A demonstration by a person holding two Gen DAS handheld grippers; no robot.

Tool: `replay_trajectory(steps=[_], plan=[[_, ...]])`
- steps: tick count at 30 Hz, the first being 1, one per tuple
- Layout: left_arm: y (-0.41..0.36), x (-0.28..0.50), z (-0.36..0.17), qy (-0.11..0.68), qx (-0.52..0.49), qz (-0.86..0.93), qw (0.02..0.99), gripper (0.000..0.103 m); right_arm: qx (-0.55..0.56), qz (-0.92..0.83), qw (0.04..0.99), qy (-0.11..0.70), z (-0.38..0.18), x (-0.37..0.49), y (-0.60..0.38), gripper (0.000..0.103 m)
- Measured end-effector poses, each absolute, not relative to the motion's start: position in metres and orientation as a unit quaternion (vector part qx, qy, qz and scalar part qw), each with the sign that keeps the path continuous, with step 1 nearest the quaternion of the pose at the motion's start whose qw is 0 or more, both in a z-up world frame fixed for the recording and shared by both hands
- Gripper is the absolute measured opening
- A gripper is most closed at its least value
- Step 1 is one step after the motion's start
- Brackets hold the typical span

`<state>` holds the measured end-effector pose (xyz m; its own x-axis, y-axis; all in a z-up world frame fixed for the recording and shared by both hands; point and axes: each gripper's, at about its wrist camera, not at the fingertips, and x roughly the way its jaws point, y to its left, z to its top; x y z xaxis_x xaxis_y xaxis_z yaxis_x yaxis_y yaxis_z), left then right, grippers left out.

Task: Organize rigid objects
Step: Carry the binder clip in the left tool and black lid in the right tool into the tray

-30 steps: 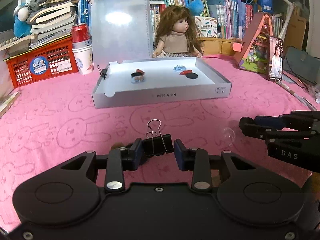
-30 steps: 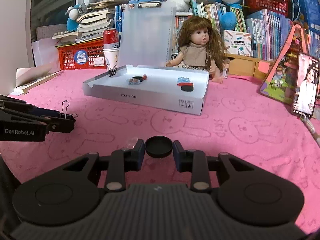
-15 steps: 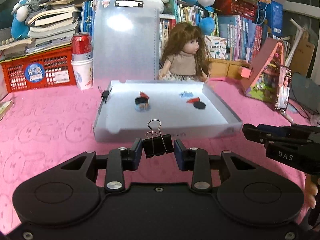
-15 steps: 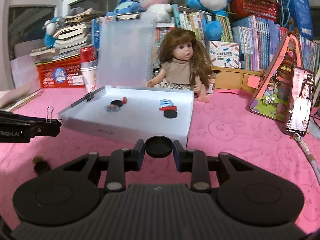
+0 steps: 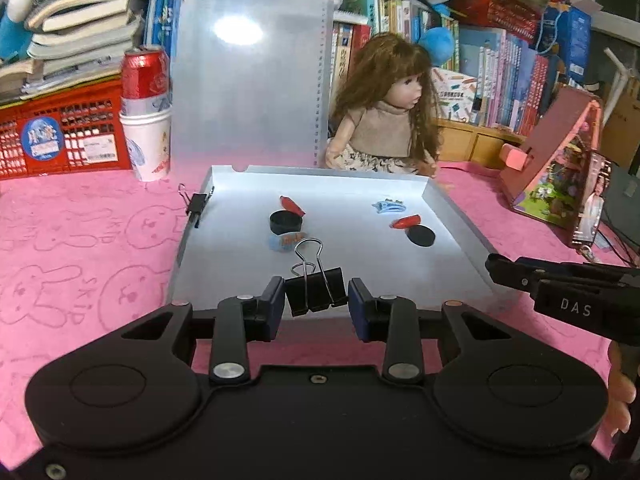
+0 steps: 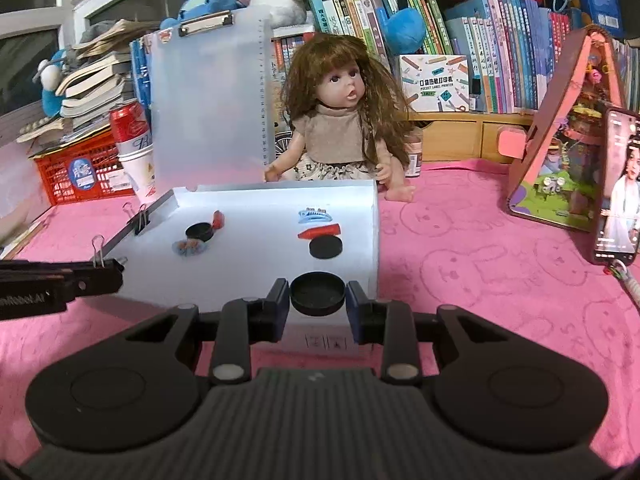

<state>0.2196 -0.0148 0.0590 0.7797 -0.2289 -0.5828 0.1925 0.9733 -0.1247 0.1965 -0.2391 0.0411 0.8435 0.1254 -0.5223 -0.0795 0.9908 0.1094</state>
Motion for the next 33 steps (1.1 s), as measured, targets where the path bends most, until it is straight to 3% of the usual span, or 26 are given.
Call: replay_trajectory(steps=[13, 33], plan=[[-0.016, 0.287, 0.029, 0.343, -0.039, -0.108, 0.932, 0.033, 0.062, 0.027, 0.945, 0.32, 0.023, 0.261, -0.232, 0.036], [-0.018, 0.315, 0.012, 0.353, -0.029, -0.099, 0.93, 0.033, 0.035, 0.015, 0.938, 0.344, 0.008, 0.289, -0.218, 0.036]])
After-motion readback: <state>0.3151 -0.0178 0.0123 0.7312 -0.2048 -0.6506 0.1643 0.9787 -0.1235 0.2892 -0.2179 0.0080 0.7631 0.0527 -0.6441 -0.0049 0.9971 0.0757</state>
